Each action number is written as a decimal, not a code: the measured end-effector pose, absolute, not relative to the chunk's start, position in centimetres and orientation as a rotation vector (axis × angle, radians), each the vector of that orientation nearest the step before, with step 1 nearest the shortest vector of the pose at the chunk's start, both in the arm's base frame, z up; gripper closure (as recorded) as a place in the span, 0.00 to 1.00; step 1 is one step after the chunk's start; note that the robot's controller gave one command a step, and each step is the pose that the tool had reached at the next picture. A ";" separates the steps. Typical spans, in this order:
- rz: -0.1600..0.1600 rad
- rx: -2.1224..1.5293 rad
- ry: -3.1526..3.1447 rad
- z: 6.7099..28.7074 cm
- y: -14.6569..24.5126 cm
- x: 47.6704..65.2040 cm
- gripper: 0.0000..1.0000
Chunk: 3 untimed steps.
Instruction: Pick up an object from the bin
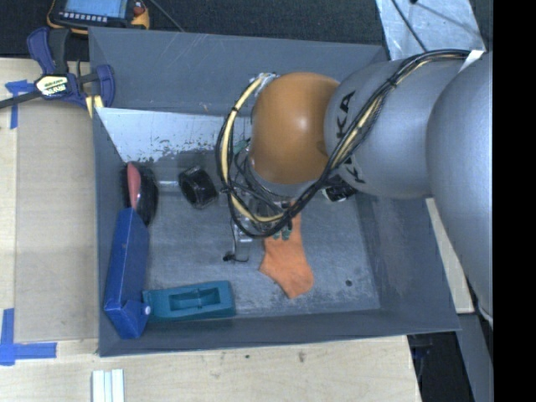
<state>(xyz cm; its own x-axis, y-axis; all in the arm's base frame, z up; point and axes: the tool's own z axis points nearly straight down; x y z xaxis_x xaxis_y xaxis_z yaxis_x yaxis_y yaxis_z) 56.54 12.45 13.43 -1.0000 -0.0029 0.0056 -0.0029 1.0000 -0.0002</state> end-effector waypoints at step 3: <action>0.001 0.057 -3.144 9.5 4.9 58.3 0.00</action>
Offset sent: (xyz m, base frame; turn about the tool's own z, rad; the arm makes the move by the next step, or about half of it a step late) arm 0.0143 -0.0720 -0.0441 -0.1026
